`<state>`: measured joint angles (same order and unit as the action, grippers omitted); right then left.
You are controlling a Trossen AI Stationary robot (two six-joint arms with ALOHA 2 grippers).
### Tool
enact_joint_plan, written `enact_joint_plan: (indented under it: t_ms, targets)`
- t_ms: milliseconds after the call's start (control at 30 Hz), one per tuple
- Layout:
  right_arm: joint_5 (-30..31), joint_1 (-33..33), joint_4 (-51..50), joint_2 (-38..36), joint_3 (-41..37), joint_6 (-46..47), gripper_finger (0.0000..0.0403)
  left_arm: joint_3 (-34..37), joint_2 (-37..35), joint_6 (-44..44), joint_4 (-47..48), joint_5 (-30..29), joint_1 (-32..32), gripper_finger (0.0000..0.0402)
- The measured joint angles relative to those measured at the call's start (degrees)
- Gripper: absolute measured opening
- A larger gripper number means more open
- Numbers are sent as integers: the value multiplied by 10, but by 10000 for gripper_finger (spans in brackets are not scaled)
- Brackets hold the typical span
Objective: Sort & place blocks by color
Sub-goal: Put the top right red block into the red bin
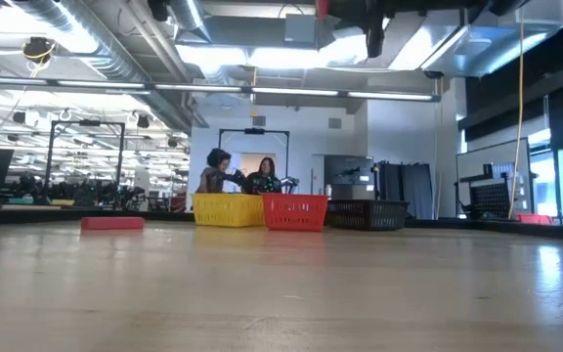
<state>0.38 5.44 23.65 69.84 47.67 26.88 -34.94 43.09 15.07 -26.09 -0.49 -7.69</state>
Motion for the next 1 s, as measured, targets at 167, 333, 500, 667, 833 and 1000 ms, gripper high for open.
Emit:
enact_joint_plan:
  t_ms: [167,333,500,667,833,1000]
  targets:
    - [0,0,1,-1,1,0,131,0,0,3,0,0,0,240]
    - [-3,0,-22,0,1,4,131,0,0,36,0,0,0,240]
    - [23,1,-56,57,9,31,131,0,0,59,-1,0,0,240]
    - [22,56,-178,167,126,11,131,0,0,59,-1,1,0,240]
    - [36,115,-364,292,261,-38,131,1,0,59,-3,0,0,240]
    - [48,151,-430,395,322,-45,131,1,0,56,-4,-5,0,240]
